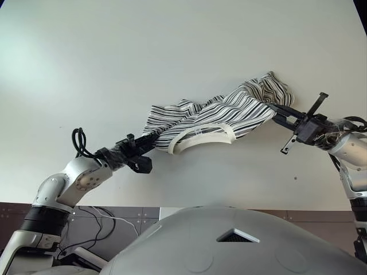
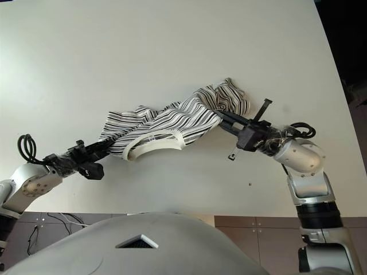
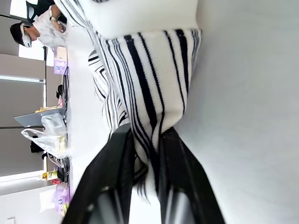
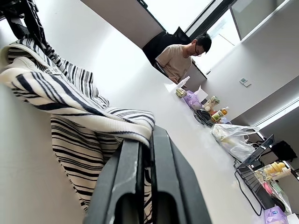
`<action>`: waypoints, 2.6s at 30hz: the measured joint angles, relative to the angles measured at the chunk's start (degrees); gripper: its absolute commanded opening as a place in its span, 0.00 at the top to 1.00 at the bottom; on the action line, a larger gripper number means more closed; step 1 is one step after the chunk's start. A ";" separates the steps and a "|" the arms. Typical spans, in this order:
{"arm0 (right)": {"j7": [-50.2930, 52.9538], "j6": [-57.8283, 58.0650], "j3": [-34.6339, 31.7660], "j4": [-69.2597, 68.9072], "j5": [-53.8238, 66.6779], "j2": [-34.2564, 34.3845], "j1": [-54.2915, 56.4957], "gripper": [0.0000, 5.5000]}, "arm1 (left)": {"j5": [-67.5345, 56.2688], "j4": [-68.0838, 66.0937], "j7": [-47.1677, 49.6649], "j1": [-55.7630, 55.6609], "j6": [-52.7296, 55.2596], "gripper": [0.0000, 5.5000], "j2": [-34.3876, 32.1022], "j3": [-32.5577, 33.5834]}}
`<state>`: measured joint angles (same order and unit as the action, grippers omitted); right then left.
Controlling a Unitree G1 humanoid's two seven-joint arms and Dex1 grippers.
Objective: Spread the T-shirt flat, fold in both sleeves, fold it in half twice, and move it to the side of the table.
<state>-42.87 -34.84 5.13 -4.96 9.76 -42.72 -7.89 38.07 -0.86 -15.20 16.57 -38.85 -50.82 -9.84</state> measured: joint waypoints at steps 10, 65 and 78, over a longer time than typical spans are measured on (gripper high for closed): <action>5.43 4.15 -2.95 5.71 0.61 6.46 8.53 0.98 | -23.17 1.24 0.48 -3.62 -2.23 0.98 4.54 4.22; -6.88 -6.17 4.58 10.67 -7.84 0.80 -0.40 0.98 | -45.19 -22.54 -30.73 -8.84 -15.87 0.98 3.52 -10.05; -7.09 1.82 -3.47 -1.18 -11.10 -9.24 -11.20 0.65 | -27.76 -10.97 -17.89 5.01 -10.54 0.66 -4.14 1.83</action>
<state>-49.96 -33.02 1.66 -6.14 -1.34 -51.96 -19.09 10.32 -11.82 -33.09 21.58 -49.40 -54.96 -8.01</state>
